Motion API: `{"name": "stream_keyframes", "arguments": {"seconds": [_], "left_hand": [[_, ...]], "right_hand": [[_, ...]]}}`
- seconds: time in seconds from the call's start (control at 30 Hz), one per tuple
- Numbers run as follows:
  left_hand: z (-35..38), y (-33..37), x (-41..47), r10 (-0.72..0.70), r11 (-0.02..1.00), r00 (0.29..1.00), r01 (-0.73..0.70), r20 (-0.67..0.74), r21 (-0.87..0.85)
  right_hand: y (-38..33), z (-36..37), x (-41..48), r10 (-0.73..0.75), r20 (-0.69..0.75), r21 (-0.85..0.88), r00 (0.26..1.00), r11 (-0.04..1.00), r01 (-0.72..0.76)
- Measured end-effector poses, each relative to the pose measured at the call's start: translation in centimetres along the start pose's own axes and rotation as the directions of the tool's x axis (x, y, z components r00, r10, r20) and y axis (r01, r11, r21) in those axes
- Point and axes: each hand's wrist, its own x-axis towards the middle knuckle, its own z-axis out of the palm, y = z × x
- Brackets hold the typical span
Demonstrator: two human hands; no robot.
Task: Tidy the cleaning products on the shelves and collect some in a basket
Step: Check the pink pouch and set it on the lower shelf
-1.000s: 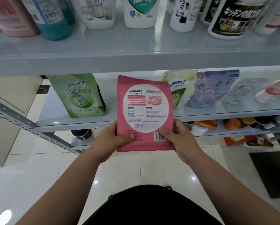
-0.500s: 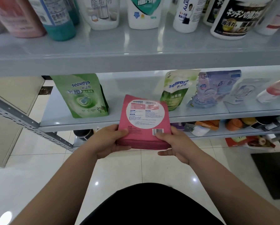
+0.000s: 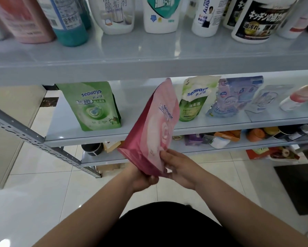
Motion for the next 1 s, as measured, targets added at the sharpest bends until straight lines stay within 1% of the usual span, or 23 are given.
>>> {"name": "stream_keyframes", "arguments": {"seconds": [0.07,0.13,0.2,0.27,0.3,0.33,0.43,0.5,0.53,0.63,0.8,0.87,0.93,1.0], "left_hand": [[0.0,-0.3,-0.1,0.003,0.999,0.997,-0.006,0.073,0.044],[-0.8,0.3,-0.2,0.035,0.997,0.996,-0.041,0.084,0.071],[-2.4,1.3,-0.1,0.056,0.998,0.995,-0.057,0.088,0.006],[-4.3,2.1,-0.3,0.042,0.998,0.996,-0.038,0.075,-0.054],[-5.1,2.6,-0.7,0.041,0.998,0.996,-0.038,0.075,-0.047],[-5.8,2.8,-1.0,0.052,0.999,0.995,-0.052,0.086,0.000],[-7.1,2.7,-1.5,0.107,0.970,0.988,-0.129,0.114,0.207],[-7.3,2.3,-1.7,0.127,0.936,0.983,-0.162,0.131,0.311],[-7.5,2.0,-1.7,0.140,0.930,0.983,-0.173,0.120,0.324],[-8.4,1.7,-1.9,0.169,0.938,0.982,-0.187,0.086,0.290],[-10.5,1.8,-2.1,0.188,0.941,0.978,-0.207,0.094,0.266],[-11.3,1.9,-2.3,0.219,0.935,0.972,-0.233,0.084,0.268],[-11.8,1.8,-2.5,0.287,0.907,0.958,-0.273,0.005,0.320],[-12.3,1.7,-2.4,0.404,0.818,0.907,-0.300,-0.120,0.492]], "right_hand": [[0.6,0.2,0.3,-0.072,-0.032,0.105,0.997,0.992,0.075],[0.9,0.0,0.6,-0.151,-0.061,0.161,0.987,0.974,0.159],[1.0,-0.4,0.8,-0.198,-0.121,0.128,0.973,0.969,0.213],[1.0,-1.1,0.9,-0.236,-0.208,0.048,0.949,0.967,0.251],[1.1,-1.5,1.0,-0.255,-0.243,0.014,0.936,0.964,0.266],[1.2,-1.8,1.0,-0.268,-0.267,-0.019,0.926,0.962,0.272],[1.8,-2.3,1.2,-0.289,-0.300,-0.161,0.909,0.955,0.251],[2.0,-1.9,1.3,-0.302,-0.313,-0.222,0.900,0.945,0.240],[2.1,-1.6,1.3,-0.308,-0.324,-0.242,0.895,0.941,0.237],[2.2,-0.9,1.5,-0.332,-0.335,-0.293,0.881,0.926,0.238],[2.5,0.5,1.5,-0.349,-0.325,-0.358,0.879,0.906,0.227],[2.5,1.3,1.5,-0.358,-0.330,-0.422,0.873,0.883,0.203],[2.6,1.9,1.5,-0.357,-0.339,-0.501,0.870,0.851,0.154],[2.9,2.3,1.8,-0.335,-0.338,-0.554,0.880,0.826,0.102]]}}
